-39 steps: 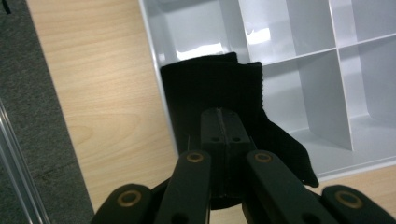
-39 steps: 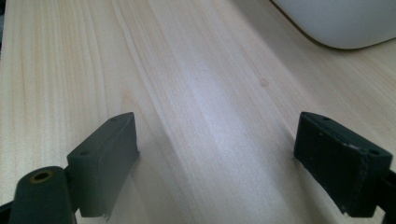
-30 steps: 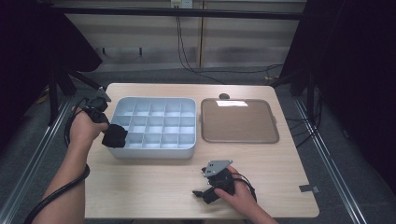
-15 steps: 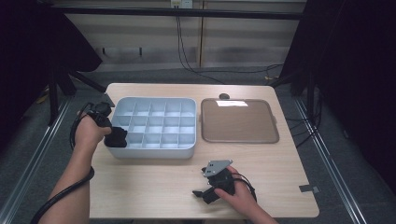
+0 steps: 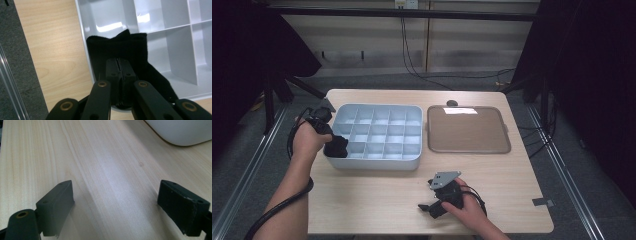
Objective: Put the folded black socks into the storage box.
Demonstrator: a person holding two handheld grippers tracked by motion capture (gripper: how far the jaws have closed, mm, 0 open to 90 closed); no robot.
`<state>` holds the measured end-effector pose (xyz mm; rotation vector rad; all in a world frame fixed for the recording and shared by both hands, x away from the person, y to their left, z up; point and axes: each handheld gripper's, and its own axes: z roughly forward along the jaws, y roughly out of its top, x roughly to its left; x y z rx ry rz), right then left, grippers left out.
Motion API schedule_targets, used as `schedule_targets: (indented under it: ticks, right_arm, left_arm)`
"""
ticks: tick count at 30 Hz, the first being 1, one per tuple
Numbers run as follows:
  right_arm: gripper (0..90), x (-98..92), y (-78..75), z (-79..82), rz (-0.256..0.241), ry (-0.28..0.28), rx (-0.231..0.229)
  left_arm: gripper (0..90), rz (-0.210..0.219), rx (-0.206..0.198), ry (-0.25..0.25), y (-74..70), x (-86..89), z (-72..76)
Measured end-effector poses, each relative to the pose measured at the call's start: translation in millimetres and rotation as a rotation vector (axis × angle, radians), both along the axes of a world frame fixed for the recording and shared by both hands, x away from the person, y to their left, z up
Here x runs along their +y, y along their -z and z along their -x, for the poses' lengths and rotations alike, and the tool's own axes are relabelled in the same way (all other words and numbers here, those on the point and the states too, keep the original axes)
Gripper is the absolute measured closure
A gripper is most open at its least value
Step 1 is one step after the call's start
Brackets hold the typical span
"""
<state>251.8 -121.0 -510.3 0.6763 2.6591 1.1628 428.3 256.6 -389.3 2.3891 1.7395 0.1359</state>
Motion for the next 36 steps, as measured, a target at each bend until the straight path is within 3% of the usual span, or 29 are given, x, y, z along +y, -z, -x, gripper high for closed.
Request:
schedule_targets:
  ticks: [3,7,16,22,36]
  right_arm:
    - [13.1,0.0,0.0,0.0,0.000,0.000,0.000]
    - [13.1,0.0,0.0,0.0,0.000,0.000,0.000]
    - [13.1,0.2,0.0,0.5,0.000,-0.004,0.005]
    - [13.1,0.2,0.1,0.5,0.000,-0.007,0.003]
    - [13.0,0.4,0.2,1.1,0.000,-0.008,-0.003]
  left_arm:
    - [86.5,-0.006,-0.020,0.004,-0.3,-3.2,-1.7]
    - [87.1,-0.008,0.015,-0.001,11.6,-6.0,-3.6]
    - [90.0,-0.035,0.039,0.010,26.2,-11.7,-5.2]
    - [90.0,-0.040,0.078,0.020,47.8,-14.0,-5.9]
    - [90.0,-0.051,0.069,0.012,53.6,-15.5,-3.9]
